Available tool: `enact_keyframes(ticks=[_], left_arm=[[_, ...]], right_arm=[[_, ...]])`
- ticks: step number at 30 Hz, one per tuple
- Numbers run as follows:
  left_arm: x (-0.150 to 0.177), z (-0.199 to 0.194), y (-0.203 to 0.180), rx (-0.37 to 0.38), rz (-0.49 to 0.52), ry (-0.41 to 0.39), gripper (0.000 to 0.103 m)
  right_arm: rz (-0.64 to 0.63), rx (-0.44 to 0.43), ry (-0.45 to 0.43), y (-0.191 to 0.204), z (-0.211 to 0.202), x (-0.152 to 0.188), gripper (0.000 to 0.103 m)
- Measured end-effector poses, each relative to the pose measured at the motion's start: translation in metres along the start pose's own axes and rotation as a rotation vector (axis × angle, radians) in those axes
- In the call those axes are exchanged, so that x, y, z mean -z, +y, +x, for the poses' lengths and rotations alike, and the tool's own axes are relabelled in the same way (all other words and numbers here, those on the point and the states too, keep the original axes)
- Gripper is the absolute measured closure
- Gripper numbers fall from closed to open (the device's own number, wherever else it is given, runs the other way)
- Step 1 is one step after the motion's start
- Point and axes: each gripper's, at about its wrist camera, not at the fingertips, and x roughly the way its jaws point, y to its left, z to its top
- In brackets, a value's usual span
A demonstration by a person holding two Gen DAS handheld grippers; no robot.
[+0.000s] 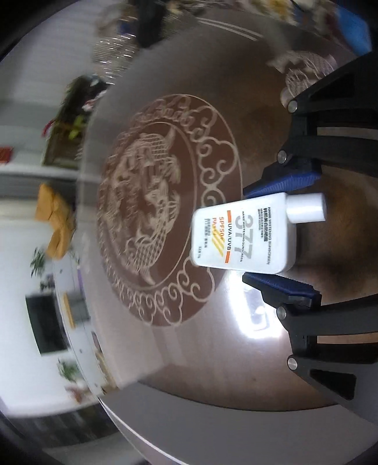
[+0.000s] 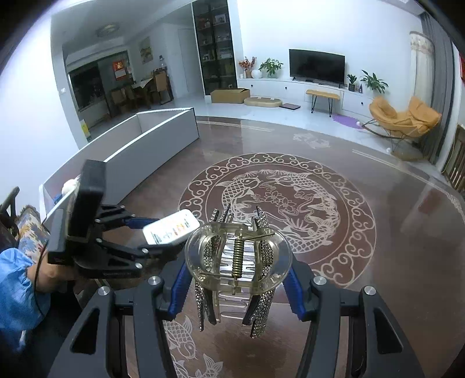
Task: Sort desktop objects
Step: 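Lift the sunscreen bottle and claw clip above the table with both grippers, then carry the sunscreen bottle and claw clip over the bin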
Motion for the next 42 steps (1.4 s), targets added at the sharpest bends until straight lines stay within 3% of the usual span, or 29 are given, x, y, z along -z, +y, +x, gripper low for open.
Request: enact_keyframes(ticks=[5,6,7,8,17,21,31,36,39,42], left_arm=[[0.002,-0.045,0.013,0.006,-0.113,-0.114,0.055],[0.003,-0.054,0.015,0.0,-0.12,-0.129,0.059],[0.003,-0.058,0.015,-0.003,-0.124,-0.141,0.072],[0.003,-0.065,0.016,-0.003,-0.13,-0.153,0.074],[0.015,-0.063,0.016,0.017,-0.122,-0.145,0.075],[0.016,-0.065,0.016,0.017,-0.137,-0.155,0.086],[0.015,-0.083,0.027,0.0,-0.202,-0.182,0.086],[0.009,-0.136,0.043,-0.005,-0.268,-0.289,0.086],[0.003,-0.189,0.077,-0.078,-0.303,-0.357,0.086],[0.003,-0.222,0.118,-0.166,-0.348,-0.368,0.086]], right_arm=[[-0.026,-0.016,-0.004,0.009,0.003,-0.008,0.047],[-0.033,-0.02,-0.013,0.012,0.002,-0.011,0.046],[-0.041,-0.022,-0.02,0.016,0.002,-0.014,0.046],[-0.047,-0.026,-0.025,0.018,0.001,-0.015,0.046],[-0.072,-0.047,-0.042,0.037,-0.001,-0.02,0.046],[-0.07,-0.039,-0.027,0.035,-0.001,-0.016,0.047],[-0.059,-0.032,-0.034,0.027,-0.002,-0.015,0.046],[-0.082,-0.05,-0.041,0.037,-0.003,-0.027,0.047],[-0.111,-0.095,-0.058,0.056,0.0,-0.049,0.047],[-0.135,-0.195,-0.086,0.09,0.004,-0.084,0.046]])
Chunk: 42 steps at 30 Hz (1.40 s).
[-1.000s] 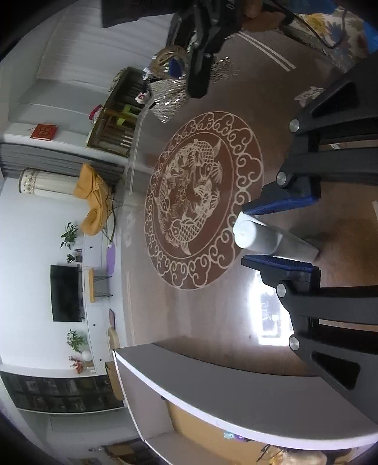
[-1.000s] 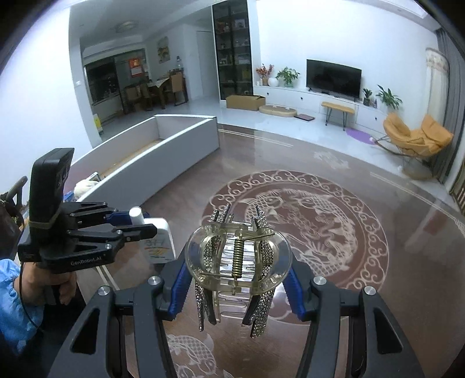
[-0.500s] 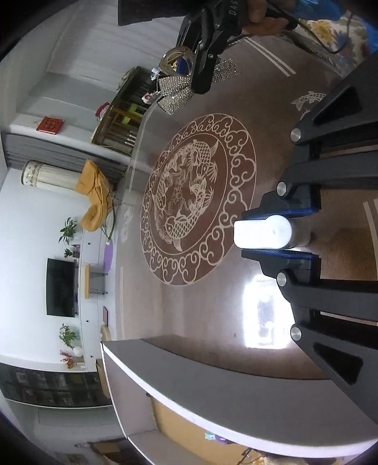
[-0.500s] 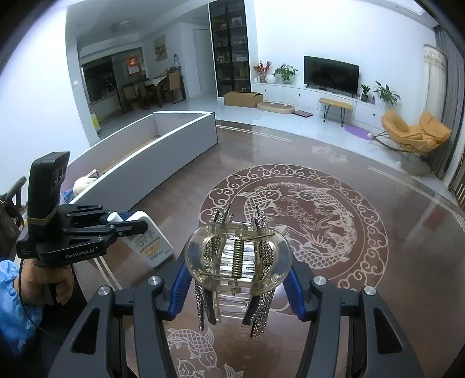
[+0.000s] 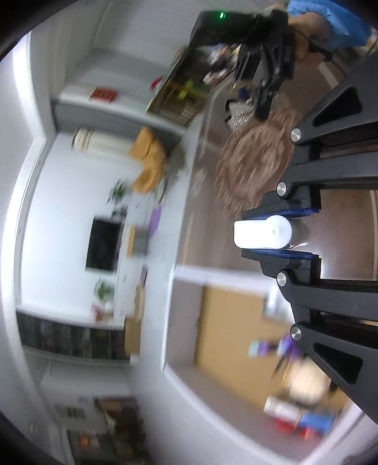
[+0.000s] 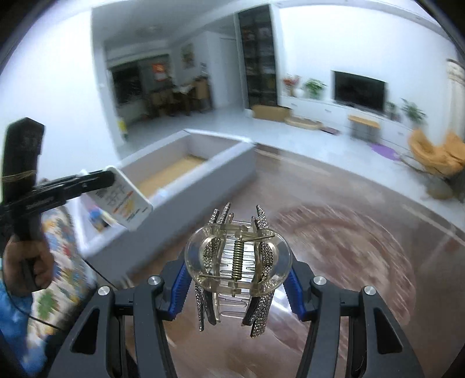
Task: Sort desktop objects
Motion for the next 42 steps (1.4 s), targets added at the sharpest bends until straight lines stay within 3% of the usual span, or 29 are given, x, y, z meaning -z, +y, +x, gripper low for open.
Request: enact_keyframes(ticks=[3,6,9,12,13,14,15,16,21,26,31,32,34,37,42], left_arm=[[-0.015,-0.005,0.051,-0.106,-0.045,0.037,0.086],[-0.013,0.009,0.1,-0.19,-0.093,0.122,0.086],[-0.003,0.029,0.127,-0.246,-0.103,0.201,0.086],[0.005,0.051,0.148,-0.299,-0.126,0.274,0.084],[0.006,0.055,0.152,-0.307,-0.137,0.289,0.074],[0.006,0.059,0.154,-0.307,-0.151,0.305,0.062],[0.007,0.06,0.157,-0.298,-0.17,0.314,0.031],[0.008,0.057,0.155,-0.294,-0.169,0.299,0.009],[-0.001,0.03,0.135,-0.357,-0.12,0.201,0.005],[-0.014,0.007,0.111,-0.55,-0.117,0.134,0.0],[0.004,-0.029,0.114,-0.375,-0.364,-0.041,0.0],[0.006,-0.032,0.116,-0.374,-0.391,-0.058,0.0],[0.009,-0.033,0.117,-0.45,-0.413,-0.037,0.0],[0.006,-0.027,0.109,-0.622,-0.33,0.029,0.0],[0.01,-0.023,0.098,-0.633,-0.281,0.031,0.0]], right_arm=[[-0.042,-0.132,-0.005,0.045,0.027,-0.043,0.046],[-0.085,-0.256,0.035,0.098,0.068,-0.076,0.046],[-0.114,-0.319,0.14,0.142,0.123,-0.092,0.047],[-0.124,-0.315,0.281,0.17,0.177,-0.09,0.046],[-0.125,-0.302,0.346,0.175,0.196,-0.088,0.041],[-0.119,-0.293,0.393,0.178,0.21,-0.086,0.026],[-0.108,-0.288,0.418,0.179,0.219,-0.084,0.017],[-0.089,-0.286,0.433,0.177,0.224,-0.083,0.011],[-0.09,-0.226,0.419,0.165,0.211,-0.085,0.007],[-0.091,-0.169,0.405,0.147,0.186,-0.103,0.002],[-0.105,-0.108,0.404,0.137,0.173,-0.115,0.0],[-0.112,-0.11,0.395,0.134,0.168,-0.114,0.0],[-0.126,-0.094,0.379,0.134,0.162,-0.114,0.0],[-0.142,-0.084,0.376,0.13,0.164,-0.111,0.0],[-0.149,-0.09,0.36,0.131,0.172,-0.107,0.0]])
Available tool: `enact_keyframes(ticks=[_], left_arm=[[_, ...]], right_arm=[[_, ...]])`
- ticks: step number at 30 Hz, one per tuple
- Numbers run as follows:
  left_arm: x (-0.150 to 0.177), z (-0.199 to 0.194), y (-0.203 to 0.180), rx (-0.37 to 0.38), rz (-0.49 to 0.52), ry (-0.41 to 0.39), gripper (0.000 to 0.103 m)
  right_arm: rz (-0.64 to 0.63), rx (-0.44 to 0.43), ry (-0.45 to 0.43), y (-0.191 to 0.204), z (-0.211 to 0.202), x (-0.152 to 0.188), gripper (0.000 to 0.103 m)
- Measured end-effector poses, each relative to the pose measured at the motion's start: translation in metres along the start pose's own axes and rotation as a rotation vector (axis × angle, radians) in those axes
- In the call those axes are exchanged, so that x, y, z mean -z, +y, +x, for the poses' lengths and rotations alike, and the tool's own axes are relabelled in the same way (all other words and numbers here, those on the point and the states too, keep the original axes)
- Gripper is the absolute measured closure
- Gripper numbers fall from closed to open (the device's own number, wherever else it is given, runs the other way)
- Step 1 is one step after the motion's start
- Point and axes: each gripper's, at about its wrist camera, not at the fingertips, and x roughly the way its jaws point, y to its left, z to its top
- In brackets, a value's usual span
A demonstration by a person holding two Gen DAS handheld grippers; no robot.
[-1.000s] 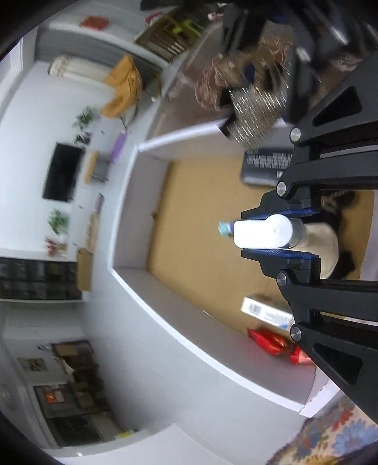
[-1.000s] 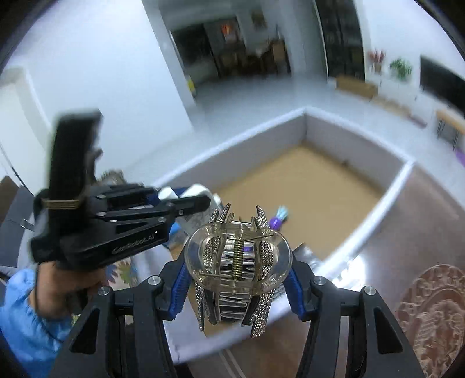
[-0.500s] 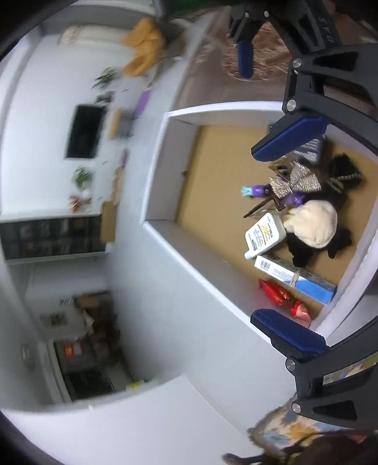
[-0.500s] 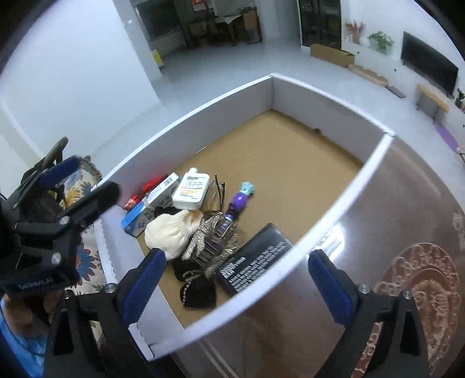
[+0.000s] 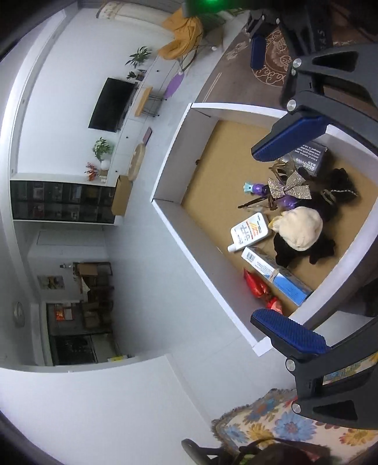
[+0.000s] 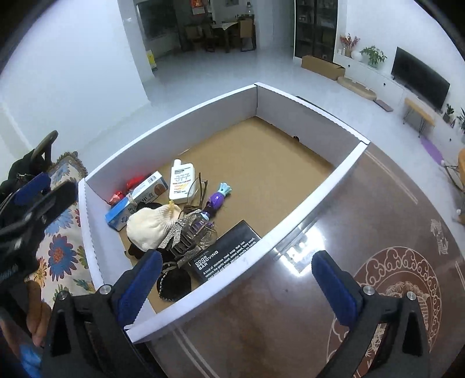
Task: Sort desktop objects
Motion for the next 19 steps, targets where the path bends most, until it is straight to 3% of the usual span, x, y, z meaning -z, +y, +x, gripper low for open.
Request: enact_keyframes(ticks=[15,19], left_arm=[[0.008,0.013,-0.006,0.0,-0.009,0.062,0.0],[0.01,0.004,-0.005,-0.014,-0.025,0.025,0.0]], right_arm=[[-0.029,0.003,0.028,0.014,0.018,-0.003,0.0],[-0.028,0.006,0.03,0.014,0.02,-0.004,0.0]])
